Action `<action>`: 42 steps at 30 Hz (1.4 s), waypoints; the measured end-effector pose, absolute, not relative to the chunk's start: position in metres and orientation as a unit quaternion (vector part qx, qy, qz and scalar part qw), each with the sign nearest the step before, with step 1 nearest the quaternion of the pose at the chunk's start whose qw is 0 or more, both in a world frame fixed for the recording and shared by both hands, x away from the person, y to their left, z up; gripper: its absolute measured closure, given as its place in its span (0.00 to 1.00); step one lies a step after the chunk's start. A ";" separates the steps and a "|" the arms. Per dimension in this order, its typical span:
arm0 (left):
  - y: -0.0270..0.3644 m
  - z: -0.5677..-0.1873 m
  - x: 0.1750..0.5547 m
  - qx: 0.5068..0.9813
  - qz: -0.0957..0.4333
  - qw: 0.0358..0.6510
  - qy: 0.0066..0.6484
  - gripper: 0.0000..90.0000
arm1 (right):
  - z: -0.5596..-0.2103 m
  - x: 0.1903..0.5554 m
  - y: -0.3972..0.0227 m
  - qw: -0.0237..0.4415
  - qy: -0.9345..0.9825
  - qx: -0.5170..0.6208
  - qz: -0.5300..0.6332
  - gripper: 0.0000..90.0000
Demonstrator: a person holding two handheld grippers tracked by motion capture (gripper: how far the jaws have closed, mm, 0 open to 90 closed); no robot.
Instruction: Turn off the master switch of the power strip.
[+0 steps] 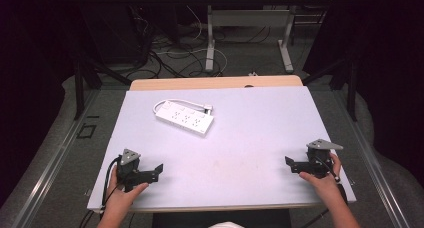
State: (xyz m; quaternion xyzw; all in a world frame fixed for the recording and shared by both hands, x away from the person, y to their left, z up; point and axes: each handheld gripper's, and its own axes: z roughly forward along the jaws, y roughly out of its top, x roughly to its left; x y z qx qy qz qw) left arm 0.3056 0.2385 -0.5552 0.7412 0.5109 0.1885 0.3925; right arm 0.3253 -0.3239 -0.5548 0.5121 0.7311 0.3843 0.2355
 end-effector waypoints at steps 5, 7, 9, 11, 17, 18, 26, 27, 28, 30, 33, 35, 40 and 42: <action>0.240 -0.553 0.303 0.740 0.192 0.395 0.509 0.01 | -0.549 0.320 -0.319 0.248 0.712 0.524 0.396 0.00; 0.241 -0.552 0.302 0.740 0.192 0.395 0.509 0.02 | -0.549 0.319 -0.319 0.253 0.713 0.522 0.395 0.00; 0.242 -0.553 0.303 0.739 0.191 0.393 0.513 0.02 | -0.550 0.319 -0.318 0.256 0.713 0.520 0.394 0.00; 0.244 -0.554 0.303 0.735 0.191 0.394 0.518 0.03 | -0.551 0.320 -0.317 0.257 0.711 0.522 0.394 0.00; 0.246 -0.552 0.303 0.727 0.192 0.399 0.524 0.05 | -0.551 0.319 -0.315 0.261 0.712 0.516 0.399 0.00; 0.246 -0.551 0.303 0.729 0.193 0.398 0.523 0.06 | -0.551 0.320 -0.315 0.265 0.709 0.516 0.401 0.01; 0.248 -0.545 0.304 0.728 0.197 0.400 0.521 0.12 | -0.549 0.318 -0.316 0.267 0.711 0.509 0.405 0.03; 0.248 -0.544 0.304 0.727 0.198 0.402 0.520 0.14 | -0.549 0.318 -0.315 0.270 0.711 0.509 0.403 0.03; 0.248 -0.543 0.305 0.729 0.198 0.401 0.519 0.17 | -0.549 0.318 -0.316 0.272 0.711 0.507 0.404 0.03; 0.248 -0.542 0.306 0.729 0.198 0.401 0.518 0.17 | -0.549 0.318 -0.316 0.271 0.710 0.508 0.404 0.04; 0.246 -0.539 0.307 0.732 0.203 0.397 0.515 0.18 | -0.549 0.317 -0.317 0.272 0.707 0.512 0.405 0.05; 0.245 -0.538 0.307 0.737 0.206 0.392 0.511 0.20 | -0.548 0.317 -0.318 0.276 0.705 0.513 0.404 0.05; 0.241 -0.534 0.310 0.746 0.198 0.391 0.502 0.27 | -0.548 0.317 -0.320 0.273 0.702 0.518 0.406 0.05; 0.239 -0.532 0.312 0.749 0.197 0.390 0.498 0.29 | -0.548 0.318 -0.320 0.278 0.702 0.516 0.405 0.05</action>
